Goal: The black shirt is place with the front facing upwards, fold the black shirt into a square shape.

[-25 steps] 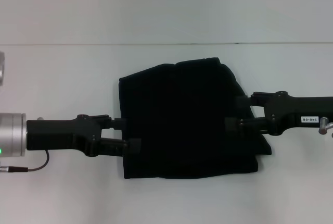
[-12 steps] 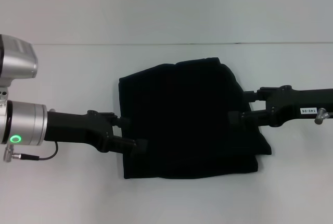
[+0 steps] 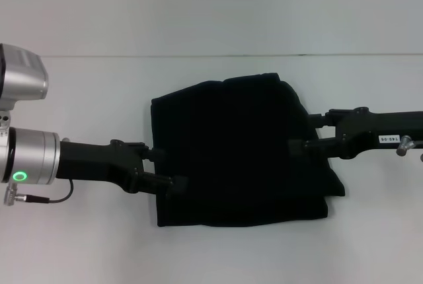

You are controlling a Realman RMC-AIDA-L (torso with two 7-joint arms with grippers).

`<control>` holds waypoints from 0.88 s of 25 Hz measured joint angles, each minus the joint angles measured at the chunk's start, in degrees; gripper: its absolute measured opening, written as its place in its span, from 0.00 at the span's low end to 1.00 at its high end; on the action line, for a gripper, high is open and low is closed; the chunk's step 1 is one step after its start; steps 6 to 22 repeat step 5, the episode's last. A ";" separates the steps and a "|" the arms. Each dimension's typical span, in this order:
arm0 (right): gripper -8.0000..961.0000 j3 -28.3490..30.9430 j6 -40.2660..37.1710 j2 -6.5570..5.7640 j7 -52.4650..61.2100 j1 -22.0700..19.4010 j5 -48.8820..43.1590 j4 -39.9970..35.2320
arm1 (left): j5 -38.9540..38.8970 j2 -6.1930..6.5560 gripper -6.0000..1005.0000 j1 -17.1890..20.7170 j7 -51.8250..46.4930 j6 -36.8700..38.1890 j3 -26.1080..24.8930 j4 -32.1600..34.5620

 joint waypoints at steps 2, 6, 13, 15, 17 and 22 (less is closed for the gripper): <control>0.95 0.00 0.10 0.00 0.00 0.05 0.03 0.00 | 0.00 0.05 0.94 0.05 0.00 -0.03 0.00 0.00; 0.95 0.00 0.31 -0.01 0.00 0.16 0.10 0.01 | 0.00 0.11 0.94 0.05 0.00 -0.09 0.00 0.00; 0.95 0.00 0.31 -0.01 0.00 0.16 0.10 0.01 | 0.00 0.11 0.94 0.05 0.00 -0.09 0.00 0.00; 0.95 0.00 0.31 -0.01 0.00 0.16 0.10 0.01 | 0.00 0.11 0.94 0.05 0.00 -0.09 0.00 0.00; 0.95 0.00 0.31 -0.01 0.00 0.16 0.10 0.01 | 0.00 0.11 0.94 0.05 0.00 -0.09 0.00 0.00; 0.95 0.00 0.31 -0.01 0.00 0.16 0.10 0.01 | 0.00 0.11 0.94 0.05 0.00 -0.09 0.00 0.00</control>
